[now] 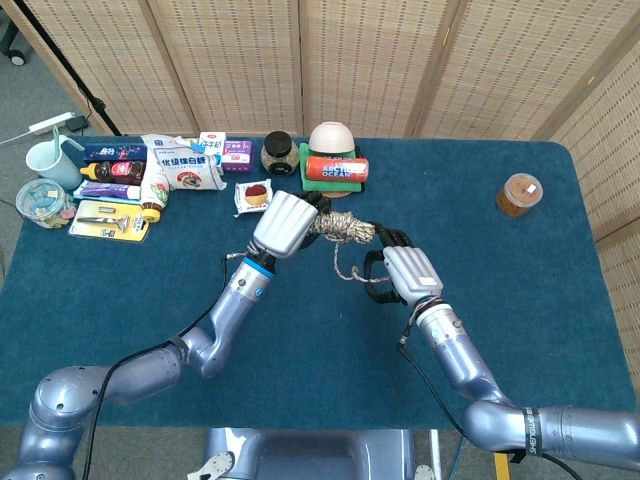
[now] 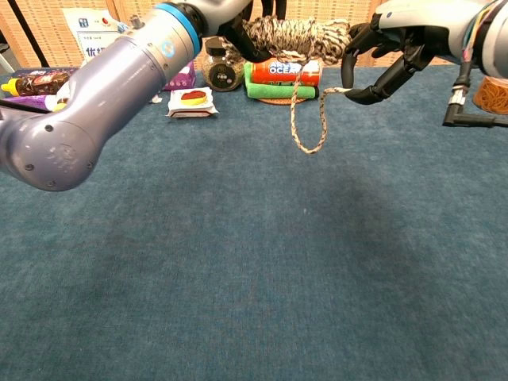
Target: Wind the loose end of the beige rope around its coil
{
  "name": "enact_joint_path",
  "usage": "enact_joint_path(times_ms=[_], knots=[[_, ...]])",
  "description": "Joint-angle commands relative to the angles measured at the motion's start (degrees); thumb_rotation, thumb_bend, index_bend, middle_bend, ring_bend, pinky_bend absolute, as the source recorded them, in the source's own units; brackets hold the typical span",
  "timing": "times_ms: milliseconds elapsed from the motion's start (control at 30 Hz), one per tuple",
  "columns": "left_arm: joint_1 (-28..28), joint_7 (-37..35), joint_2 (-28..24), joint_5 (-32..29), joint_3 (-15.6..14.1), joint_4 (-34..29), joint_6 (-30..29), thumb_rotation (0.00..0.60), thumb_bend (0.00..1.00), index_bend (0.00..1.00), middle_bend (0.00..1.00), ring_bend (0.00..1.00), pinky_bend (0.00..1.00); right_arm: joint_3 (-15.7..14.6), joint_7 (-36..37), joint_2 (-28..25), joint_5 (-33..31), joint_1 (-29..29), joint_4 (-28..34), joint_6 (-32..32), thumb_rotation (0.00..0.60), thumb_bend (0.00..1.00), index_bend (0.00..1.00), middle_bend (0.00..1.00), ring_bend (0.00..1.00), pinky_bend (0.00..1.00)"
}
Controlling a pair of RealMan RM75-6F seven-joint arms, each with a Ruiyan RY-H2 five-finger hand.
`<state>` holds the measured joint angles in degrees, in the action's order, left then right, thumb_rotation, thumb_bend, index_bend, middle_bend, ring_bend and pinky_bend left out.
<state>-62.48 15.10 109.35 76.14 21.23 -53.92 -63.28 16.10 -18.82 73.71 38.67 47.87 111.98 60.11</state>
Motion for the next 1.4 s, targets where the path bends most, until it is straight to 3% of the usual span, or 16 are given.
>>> enact_joint_path(times_ms=[33, 200, 367, 467, 600, 1167, 1400], knots=[[-1.4, -0.8, 2.3, -0.9, 0.2, 3.5, 1.1, 0.600, 0.57, 0.81, 0.55, 0.62, 0.76, 0.2, 0.9, -3.0, 1.0, -0.9, 5.0, -0.2, 0.600, 0.51, 0.77, 0.00, 0.00, 0.00], [-2.4, -0.8, 4.5, -0.7, -0.8, 7.2, 1.9, 0.600, 0.57, 0.81, 0.55, 0.62, 0.76, 1.6, 3.3, -5.3, 0.9, -0.9, 9.5, -1.5, 0.600, 0.51, 0.77, 0.00, 0.00, 0.00], [-2.2, -1.1, 6.4, 0.0, -2.8, 9.6, 2.5, 0.600, 0.57, 0.81, 0.55, 0.62, 0.76, 6.6, 8.2, -9.0, -4.0, 0.8, 14.3, -4.6, 0.600, 0.51, 0.77, 0.00, 0.00, 0.00], [-2.1, -2.3, 7.3, 0.0, -2.9, 10.0, 2.5, 0.600, 0.57, 0.81, 0.55, 0.62, 0.76, 7.4, 6.7, -10.8, -6.1, 2.7, 15.7, -4.2, 0.600, 0.51, 0.77, 0.00, 0.00, 0.00], [-2.1, -2.3, 7.2, 0.9, -3.5, 10.1, 1.8, 0.600, 0.57, 0.81, 0.55, 0.62, 0.76, 6.9, 5.3, -10.0, -6.4, 4.0, 15.7, -1.5, 0.600, 0.51, 0.77, 0.00, 0.00, 0.00], [-1.7, 4.6, 7.0, 3.0, -6.2, 9.5, 1.4, 0.600, 0.57, 0.82, 0.56, 0.63, 0.77, 10.8, 3.8, -7.7, -10.5, 9.6, 15.5, 5.3, 0.600, 0.51, 0.78, 0.00, 0.00, 0.00], [-1.1, 5.5, 6.7, 4.9, -8.5, 10.1, 1.2, 0.600, 0.57, 0.82, 0.56, 0.63, 0.77, 14.4, 4.6, -6.1, -15.9, 12.7, 11.0, 6.8, 0.600, 0.51, 0.78, 0.00, 0.00, 0.00]])
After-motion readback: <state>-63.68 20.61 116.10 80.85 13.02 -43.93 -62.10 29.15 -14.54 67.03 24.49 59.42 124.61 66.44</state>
